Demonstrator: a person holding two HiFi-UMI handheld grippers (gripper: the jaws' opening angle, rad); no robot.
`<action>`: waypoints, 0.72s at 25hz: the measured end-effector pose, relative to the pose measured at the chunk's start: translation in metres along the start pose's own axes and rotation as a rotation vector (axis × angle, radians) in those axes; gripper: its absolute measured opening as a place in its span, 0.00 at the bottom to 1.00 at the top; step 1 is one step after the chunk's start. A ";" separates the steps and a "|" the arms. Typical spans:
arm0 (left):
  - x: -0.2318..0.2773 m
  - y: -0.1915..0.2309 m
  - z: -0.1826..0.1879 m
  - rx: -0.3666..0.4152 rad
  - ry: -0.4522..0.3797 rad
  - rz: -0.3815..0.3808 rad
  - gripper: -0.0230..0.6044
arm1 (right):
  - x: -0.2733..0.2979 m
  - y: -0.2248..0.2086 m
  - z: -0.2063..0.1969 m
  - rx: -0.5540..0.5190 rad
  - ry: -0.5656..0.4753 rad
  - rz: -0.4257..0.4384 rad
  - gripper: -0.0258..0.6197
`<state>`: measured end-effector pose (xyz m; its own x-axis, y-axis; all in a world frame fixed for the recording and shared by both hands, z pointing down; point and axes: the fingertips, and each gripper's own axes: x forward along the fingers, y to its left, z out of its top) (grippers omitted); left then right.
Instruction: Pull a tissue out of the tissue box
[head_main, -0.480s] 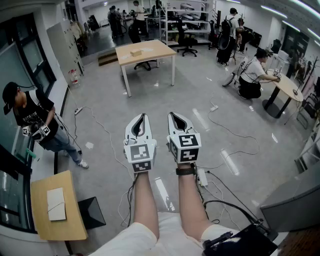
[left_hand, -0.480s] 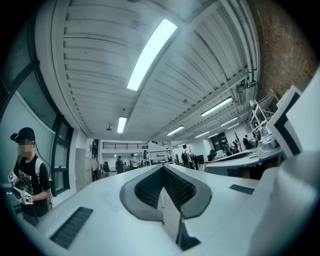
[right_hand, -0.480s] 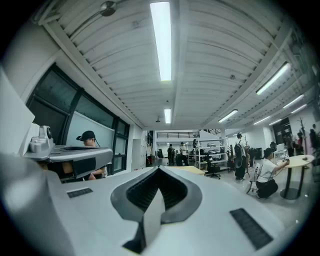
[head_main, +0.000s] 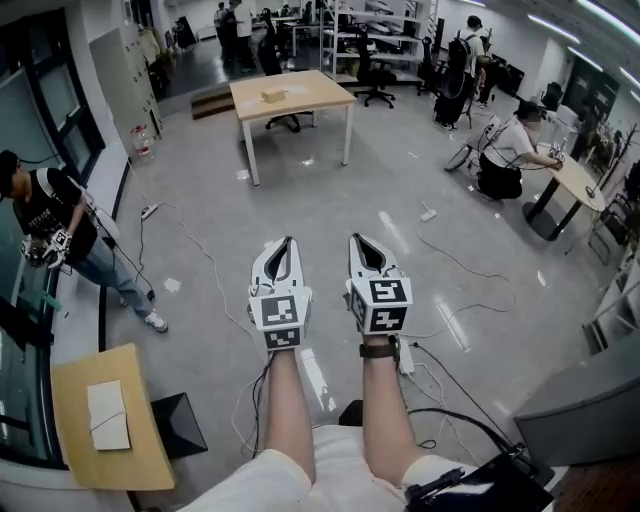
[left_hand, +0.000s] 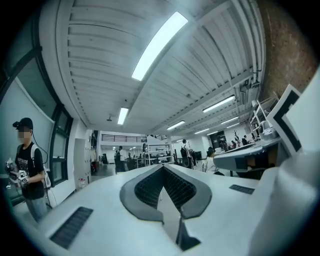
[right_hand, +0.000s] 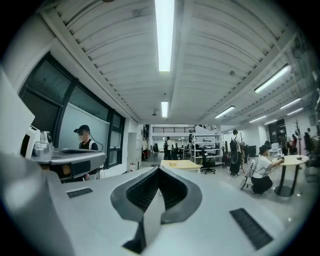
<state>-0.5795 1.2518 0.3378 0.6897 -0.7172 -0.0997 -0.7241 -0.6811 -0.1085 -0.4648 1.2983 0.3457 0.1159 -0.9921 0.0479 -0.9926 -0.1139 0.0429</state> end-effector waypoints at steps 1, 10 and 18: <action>0.006 0.005 -0.009 -0.007 0.016 0.009 0.04 | 0.005 -0.005 -0.004 0.004 0.004 -0.004 0.04; 0.092 0.043 -0.052 -0.095 0.041 0.088 0.04 | 0.081 -0.087 -0.027 0.005 0.015 0.038 0.04; 0.213 0.011 -0.044 -0.094 0.009 0.125 0.04 | 0.164 -0.199 -0.015 0.032 -0.023 0.090 0.04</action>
<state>-0.4407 1.0851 0.3586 0.5945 -0.7981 -0.0981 -0.8021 -0.5972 -0.0024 -0.2475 1.1594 0.3597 0.0256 -0.9993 0.0275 -0.9996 -0.0254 0.0074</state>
